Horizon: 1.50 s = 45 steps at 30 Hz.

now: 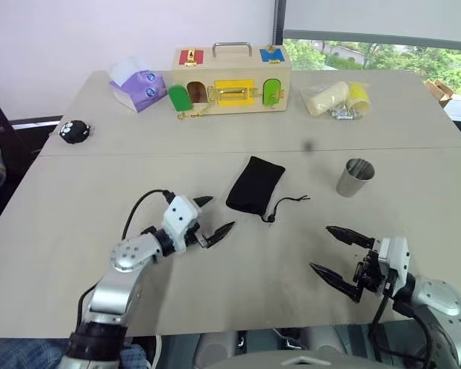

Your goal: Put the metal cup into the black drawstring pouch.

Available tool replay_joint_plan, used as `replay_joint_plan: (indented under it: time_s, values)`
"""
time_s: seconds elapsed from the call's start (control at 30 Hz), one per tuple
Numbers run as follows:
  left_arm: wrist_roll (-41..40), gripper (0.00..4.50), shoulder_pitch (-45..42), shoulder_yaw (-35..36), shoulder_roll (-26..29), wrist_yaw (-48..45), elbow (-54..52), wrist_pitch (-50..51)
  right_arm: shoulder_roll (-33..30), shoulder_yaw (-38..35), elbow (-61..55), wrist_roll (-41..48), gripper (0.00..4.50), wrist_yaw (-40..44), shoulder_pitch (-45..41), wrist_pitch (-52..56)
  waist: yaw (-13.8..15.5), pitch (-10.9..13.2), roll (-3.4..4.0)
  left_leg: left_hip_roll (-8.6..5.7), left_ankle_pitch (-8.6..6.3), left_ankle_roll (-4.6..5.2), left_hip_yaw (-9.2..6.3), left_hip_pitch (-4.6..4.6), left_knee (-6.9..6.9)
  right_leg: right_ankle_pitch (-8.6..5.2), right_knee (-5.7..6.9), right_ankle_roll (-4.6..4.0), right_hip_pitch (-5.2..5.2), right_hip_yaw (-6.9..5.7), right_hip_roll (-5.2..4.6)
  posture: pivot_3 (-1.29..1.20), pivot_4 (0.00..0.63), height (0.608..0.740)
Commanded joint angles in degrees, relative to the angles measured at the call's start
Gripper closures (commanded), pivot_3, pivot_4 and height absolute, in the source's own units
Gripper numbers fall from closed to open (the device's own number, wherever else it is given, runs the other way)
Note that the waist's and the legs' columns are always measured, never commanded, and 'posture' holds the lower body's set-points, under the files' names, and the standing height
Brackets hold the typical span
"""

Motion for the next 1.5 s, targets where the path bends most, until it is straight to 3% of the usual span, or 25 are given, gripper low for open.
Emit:
replay_joint_plan:
  time_s: [0.03, 0.23, 0.5, 0.6, 0.8, 0.9, 1.23, 1.5]
  values:
    - [1.0, 0.0, -5.4, -1.9, 0.5, -3.0, 5.4, -1.3, 0.9, 0.6, -3.1, 0.5, 0.03, -2.4, -1.1, 0.8, 0.0, 0.0, -0.02, 0.0, 0.01, -0.02, 0.0, -0.01, 0.0, 0.0, 0.01, 0.0, 0.0, -0.01, 0.02, 0.0, 0.15, 0.74]
    - [0.8, 0.0, -12.2, -2.9, -1.6, -5.4, 12.0, -3.5, 1.1, 0.8, -3.0, 0.2, 0.03, -3.4, -0.6, 0.0, 0.0, 0.1, -0.1, 0.0, 0.02, -0.03, -0.01, -0.04, -0.01, 0.0, 0.02, 0.0, -0.01, 0.0, 0.09, 0.0, 0.15, 0.74]
    - [-2.2, 0.0, -14.2, -1.9, -4.4, -7.3, 13.7, -2.3, 1.1, 0.9, -2.4, -0.7, 0.03, -3.6, 0.9, -1.6, -0.1, 0.1, -0.14, -0.01, 0.03, -0.04, 0.0, -0.03, 0.01, 0.0, 0.07, 0.01, -0.01, 0.02, 0.1, 0.0, 0.15, 0.74]
    - [-0.2, 0.71, -14.6, -3.1, -4.6, -7.0, 15.8, -4.0, 1.2, 1.0, -2.2, -0.9, 0.0, -3.7, 1.0, -1.8, -0.1, 0.1, -0.14, -0.01, 0.04, -0.05, 0.0, 0.01, 0.02, -0.01, 0.17, 0.02, -0.01, 0.03, 0.1, 0.0, 0.15, 0.74]
    - [1.2, 3.48, -15.8, -3.9, -6.5, -6.1, 17.7, -5.2, 0.7, 0.0, -2.8, -0.3, 0.0, -4.1, 0.6, -1.0, 0.0, 0.1, -0.16, 0.0, 0.05, -0.07, -0.01, 0.01, 0.08, -0.01, 0.2, 0.02, 0.0, 0.07, 0.12, 0.0, 0.15, 0.74]
    - [1.5, 4.46, -16.1, -3.7, -7.5, -5.2, 17.5, -5.1, 0.0, -2.3, -4.3, 0.7, 0.0, -5.7, 0.2, 0.7, 0.0, 0.1, -0.16, -0.01, 0.05, -0.07, -0.01, 0.01, 0.09, 0.0, 0.2, 0.01, 0.0, 0.07, 0.12, 0.0, 0.15, 0.74]
    - [1.5, 4.46, -16.1, -2.0, -11.0, 4.6, 11.0, 2.2, -14.2, -8.1, -3.8, -3.9, 0.0, -11.2, -17.4, 14.8, 0.0, 0.1, -0.3, 0.02, 0.06, -0.06, -0.03, 0.01, 0.2, 0.01, 0.31, 0.0, 0.0, 0.07, 0.15, 0.0, 0.15, 0.74]
    - [2.6, 4.46, -14.2, -1.6, -11.6, 11.9, 1.5, 8.6, -20.6, 1.6, 8.3, -17.3, 0.0, -9.7, -30.1, 18.2, -0.1, 0.2, -0.37, -0.02, 0.06, -0.07, 0.04, -0.08, 0.2, 0.01, 0.22, 0.01, -0.01, 0.09, 0.11, 0.0, 0.15, 0.74]
